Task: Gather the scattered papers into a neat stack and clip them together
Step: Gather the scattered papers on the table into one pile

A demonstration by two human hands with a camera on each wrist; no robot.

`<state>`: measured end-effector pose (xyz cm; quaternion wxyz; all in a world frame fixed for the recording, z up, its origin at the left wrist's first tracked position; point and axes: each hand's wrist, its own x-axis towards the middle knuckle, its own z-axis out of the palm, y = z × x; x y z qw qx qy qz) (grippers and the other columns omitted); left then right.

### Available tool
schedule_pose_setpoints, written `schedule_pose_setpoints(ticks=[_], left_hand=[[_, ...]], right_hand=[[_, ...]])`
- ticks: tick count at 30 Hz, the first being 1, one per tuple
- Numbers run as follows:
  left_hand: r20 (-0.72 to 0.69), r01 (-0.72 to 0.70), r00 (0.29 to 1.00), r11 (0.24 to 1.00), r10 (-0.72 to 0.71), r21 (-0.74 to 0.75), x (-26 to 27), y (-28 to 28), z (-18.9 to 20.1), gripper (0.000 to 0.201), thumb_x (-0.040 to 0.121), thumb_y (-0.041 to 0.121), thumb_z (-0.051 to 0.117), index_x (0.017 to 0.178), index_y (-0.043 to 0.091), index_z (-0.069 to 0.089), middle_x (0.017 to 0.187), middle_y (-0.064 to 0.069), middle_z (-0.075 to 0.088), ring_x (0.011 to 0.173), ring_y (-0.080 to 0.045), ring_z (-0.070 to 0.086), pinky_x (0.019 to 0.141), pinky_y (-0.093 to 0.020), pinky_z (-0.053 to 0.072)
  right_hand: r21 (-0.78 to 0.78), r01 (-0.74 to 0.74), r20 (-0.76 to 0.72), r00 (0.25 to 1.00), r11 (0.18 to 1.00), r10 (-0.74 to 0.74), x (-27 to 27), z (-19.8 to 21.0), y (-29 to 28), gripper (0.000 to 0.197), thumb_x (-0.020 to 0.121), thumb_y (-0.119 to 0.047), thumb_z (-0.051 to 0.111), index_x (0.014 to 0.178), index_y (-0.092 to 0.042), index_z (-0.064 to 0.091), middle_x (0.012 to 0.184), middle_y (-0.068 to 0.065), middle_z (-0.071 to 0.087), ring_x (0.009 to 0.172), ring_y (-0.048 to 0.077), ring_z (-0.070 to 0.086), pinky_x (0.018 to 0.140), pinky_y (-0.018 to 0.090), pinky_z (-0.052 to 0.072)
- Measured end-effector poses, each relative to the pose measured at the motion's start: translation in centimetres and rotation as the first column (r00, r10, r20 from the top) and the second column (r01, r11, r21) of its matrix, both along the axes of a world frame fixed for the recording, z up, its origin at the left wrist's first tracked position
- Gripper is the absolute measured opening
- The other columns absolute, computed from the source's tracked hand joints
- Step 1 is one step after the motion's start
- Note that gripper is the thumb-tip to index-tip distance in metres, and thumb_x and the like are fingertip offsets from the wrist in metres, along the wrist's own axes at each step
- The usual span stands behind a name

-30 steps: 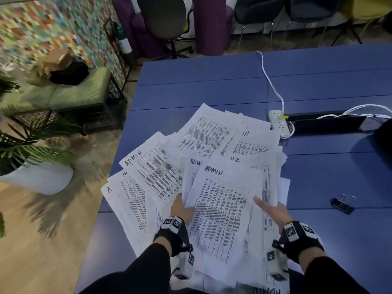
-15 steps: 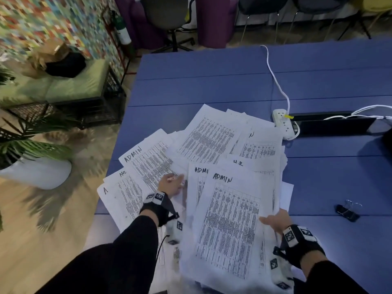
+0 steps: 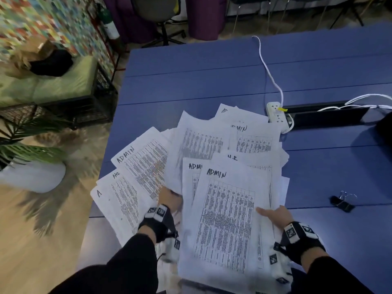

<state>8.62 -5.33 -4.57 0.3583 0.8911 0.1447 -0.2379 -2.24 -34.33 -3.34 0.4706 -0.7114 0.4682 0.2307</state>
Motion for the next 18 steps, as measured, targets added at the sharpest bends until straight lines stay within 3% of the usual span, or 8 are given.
schedule_pose_setpoints(ticks=[3, 6, 9, 11, 13, 14, 16, 18], left_hand=[[-0.091, 0.236, 0.965, 0.966, -0.246, -0.107, -4.2, 1.6, -0.3, 0.017, 0.08, 0.003, 0.048, 0.069, 0.007, 0.06, 0.063, -0.003, 0.06, 0.058, -0.014, 0.055, 0.057, -0.021, 0.051], [-0.259, 0.341, 0.883, 0.915, -0.391, -0.217, -5.4, 4.4, -0.4, 0.02, 0.071, 0.0, 0.055, 0.084, 0.007, 0.069, 0.076, -0.003, 0.072, 0.072, -0.016, 0.066, 0.073, -0.032, 0.058], [-0.297, 0.052, 0.942, 0.944, -0.155, -0.327, -4.4, 5.8, -0.1, 0.036, 0.074, -0.009, 0.059, 0.104, 0.008, 0.067, 0.091, -0.007, 0.073, 0.084, -0.02, 0.067, 0.079, -0.034, 0.056], [-0.319, -0.327, 0.929, 0.82, 0.188, -0.47, -3.3, 5.7, 0.2, 0.024, 0.087, 0.002, 0.054, 0.108, 0.003, 0.063, 0.092, -0.011, 0.067, 0.082, -0.024, 0.061, 0.075, -0.035, 0.051], [-0.348, -0.467, 0.88, 0.729, 0.324, -0.501, -2.5, 4.8, -0.2, 0.022, 0.093, 0.019, 0.048, 0.101, 0.004, 0.063, 0.092, -0.01, 0.063, 0.081, -0.024, 0.056, 0.075, -0.034, 0.044], [-0.32, -0.408, 0.904, 0.795, 0.283, -0.449, -2.2, 4.0, -0.3, 0.026, 0.094, 0.024, 0.049, 0.104, 0.005, 0.064, 0.1, -0.011, 0.065, 0.088, -0.025, 0.059, 0.08, -0.035, 0.045], [-0.177, -0.101, 0.983, 0.965, 0.059, -0.242, -2.6, 2.6, -1.3, 0.032, 0.092, 0.02, 0.052, 0.118, 0.003, 0.062, 0.119, -0.014, 0.064, 0.108, -0.029, 0.06, 0.095, -0.037, 0.047], [-0.138, 0.151, 0.978, 0.987, -0.156, -0.048, -3.7, 0.8, -2.3, 0.037, 0.091, 0.018, 0.051, 0.124, 0.003, 0.058, 0.127, -0.013, 0.061, 0.116, -0.03, 0.057, 0.1, -0.036, 0.045]], right_hand=[[0.035, 0.06, 0.077, 0.995, 0.998, -0.063, -1.0, -0.1, 0.1, 0.058, 0.08, -0.011, 0.072, 0.128, 0.01, 0.047, 0.13, 0.023, 0.055, 0.12, 0.037, 0.052, 0.099, 0.039, 0.04], [0.081, 0.058, 0.11, 0.992, 0.995, -0.067, -1.8, 1.0, 0.4, 0.051, 0.082, -0.003, 0.068, 0.127, 0.01, 0.047, 0.131, 0.025, 0.054, 0.12, 0.039, 0.052, 0.095, 0.039, 0.039], [0.11, 0.051, 0.141, 0.988, 0.993, -0.066, -2.1, 2.9, 0.6, 0.054, 0.085, 0.004, 0.061, 0.133, 0.013, 0.038, 0.136, 0.029, 0.046, 0.127, 0.042, 0.043, 0.102, 0.044, 0.034], [0.121, 0.036, 0.158, 0.986, 0.992, -0.055, -2.2, 3.9, 0.6, 0.056, 0.086, 0.003, 0.06, 0.134, 0.016, 0.034, 0.139, 0.03, 0.041, 0.129, 0.044, 0.039, 0.104, 0.045, 0.032], [0.126, -0.007, 0.146, 0.989, 0.992, -0.011, -2.2, 4.5, 0.6, 0.059, 0.086, 0.002, 0.061, 0.135, 0.017, 0.032, 0.141, 0.03, 0.04, 0.131, 0.042, 0.038, 0.104, 0.044, 0.032], [0.135, -0.017, 0.129, 0.992, 0.991, -0.001, -2.1, 4.6, 0.6, 0.062, 0.086, 0.001, 0.062, 0.136, 0.015, 0.03, 0.142, 0.028, 0.039, 0.131, 0.041, 0.038, 0.104, 0.043, 0.032], [0.143, -0.028, 0.107, 0.994, 0.989, 0.013, -2.3, 4.7, 0.7, 0.069, 0.085, -0.002, 0.065, 0.14, 0.011, 0.026, 0.144, 0.025, 0.038, 0.132, 0.039, 0.037, 0.105, 0.043, 0.032], [0.148, -0.03, 0.097, 0.995, 0.989, 0.016, -2.4, 4.4, 0.8, 0.072, 0.083, -0.002, 0.067, 0.141, 0.009, 0.025, 0.141, 0.023, 0.041, 0.132, 0.038, 0.038, 0.105, 0.042, 0.032]])
